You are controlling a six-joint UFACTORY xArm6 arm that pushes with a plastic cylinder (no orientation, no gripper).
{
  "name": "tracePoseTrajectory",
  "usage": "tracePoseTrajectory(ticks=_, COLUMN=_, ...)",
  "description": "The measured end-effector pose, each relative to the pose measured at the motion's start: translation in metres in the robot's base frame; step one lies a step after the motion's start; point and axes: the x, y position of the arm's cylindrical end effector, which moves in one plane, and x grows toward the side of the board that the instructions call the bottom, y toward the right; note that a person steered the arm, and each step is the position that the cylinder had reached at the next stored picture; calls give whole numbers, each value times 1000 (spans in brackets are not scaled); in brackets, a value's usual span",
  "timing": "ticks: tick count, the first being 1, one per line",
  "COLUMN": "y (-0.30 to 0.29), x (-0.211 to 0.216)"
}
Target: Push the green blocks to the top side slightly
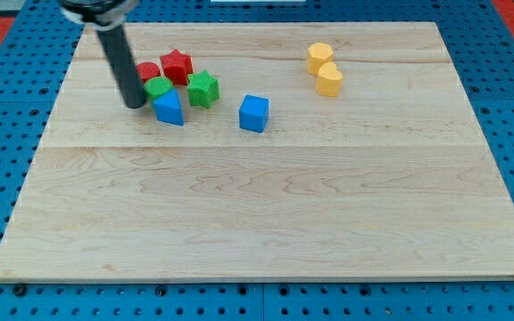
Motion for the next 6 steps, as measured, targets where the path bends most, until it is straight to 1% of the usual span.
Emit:
tracePoseTrajectory(ticks=1, y=61, x=19)
tracePoseTrajectory(ticks=2, y=62, x=29)
tracePoseTrajectory(ticks=3, y=21, x=28)
tracePoseTrajectory(ticks=4, y=-21, x=1)
tracePoseTrajectory(ticks=6, y=79, x=-20)
